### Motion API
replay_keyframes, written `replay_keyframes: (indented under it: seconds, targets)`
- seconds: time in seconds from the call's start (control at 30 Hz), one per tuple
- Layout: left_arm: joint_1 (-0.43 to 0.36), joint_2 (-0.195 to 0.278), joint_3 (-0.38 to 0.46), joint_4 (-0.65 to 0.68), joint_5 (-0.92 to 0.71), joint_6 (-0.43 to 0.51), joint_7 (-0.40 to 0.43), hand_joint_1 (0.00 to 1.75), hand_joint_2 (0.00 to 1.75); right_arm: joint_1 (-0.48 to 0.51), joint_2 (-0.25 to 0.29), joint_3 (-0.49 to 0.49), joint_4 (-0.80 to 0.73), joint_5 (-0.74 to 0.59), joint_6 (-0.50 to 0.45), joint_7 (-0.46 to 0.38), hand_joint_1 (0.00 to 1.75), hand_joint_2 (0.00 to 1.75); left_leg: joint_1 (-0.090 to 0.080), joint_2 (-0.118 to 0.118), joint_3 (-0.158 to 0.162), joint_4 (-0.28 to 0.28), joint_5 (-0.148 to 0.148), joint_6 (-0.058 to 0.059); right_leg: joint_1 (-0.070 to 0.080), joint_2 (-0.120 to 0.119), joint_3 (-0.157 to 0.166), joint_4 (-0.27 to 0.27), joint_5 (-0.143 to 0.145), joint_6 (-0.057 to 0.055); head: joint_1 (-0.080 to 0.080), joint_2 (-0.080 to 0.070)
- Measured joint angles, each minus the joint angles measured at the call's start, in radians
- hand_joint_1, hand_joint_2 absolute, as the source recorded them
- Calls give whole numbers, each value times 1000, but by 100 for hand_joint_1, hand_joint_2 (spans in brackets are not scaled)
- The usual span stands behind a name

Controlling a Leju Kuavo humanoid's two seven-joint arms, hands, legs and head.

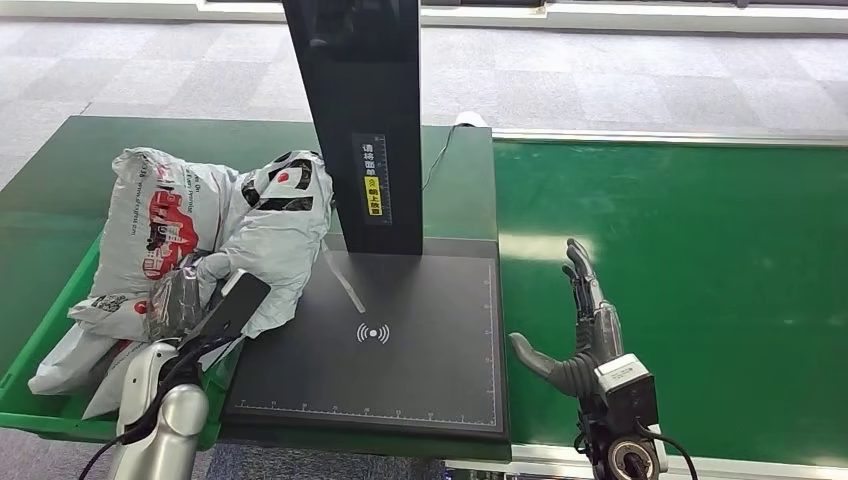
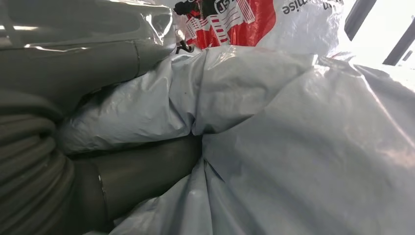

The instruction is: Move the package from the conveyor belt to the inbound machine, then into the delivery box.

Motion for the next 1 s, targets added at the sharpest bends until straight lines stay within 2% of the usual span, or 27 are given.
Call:
replay_keyframes:
  seconds: [0.17,0.27,0.33,0.4,0.5,0.6,0.7,1.0]
  targets:
    - [-81,28,-18,131,-33,-19,30,175,175,-3,7,0,6,9,1,1,0,175,0,-7,17,-1,-9,1,-1,-9,17,0,-10,0,0,0]
    - [-122,42,-20,181,-38,-15,36,175,175,-14,12,0,4,10,0,2,0,175,0,-8,15,-1,-6,1,0,-10,13,0,-7,-2,0,0]
    - [-141,51,-16,208,-31,31,39,175,175,-20,15,2,-2,11,-1,2,0,175,0,-8,10,-1,0,1,0,-10,8,1,0,-4,0,0]
    - [-146,58,2,224,11,149,17,175,175,-18,16,2,-15,10,-7,3,0,175,2,-5,2,-1,8,-2,2,-8,1,2,6,-8,0,0]
    - [-122,61,59,203,150,370,-67,175,175,0,16,-2,-35,3,-14,5,0,175,4,4,-11,0,15,-7,5,1,-13,3,15,-10,0,0]
    - [-81,58,109,141,238,488,-130,175,175,20,15,-7,-38,-3,-16,7,0,175,4,8,-13,0,16,-7,5,6,-18,3,16,-10,0,0]
    - [-36,48,141,69,262,527,-154,175,175,30,15,-8,-38,-4,-21,1,0,175,4,8,-17,-1,15,-8,5,6,-22,3,15,-9,0,0]
    - [45,20,174,-31,240,524,-160,175,175,40,15,-9,-37,-4,-26,-5,0,175,3,7,-20,-1,14,-7,4,6,-25,3,14,-8,0,0]
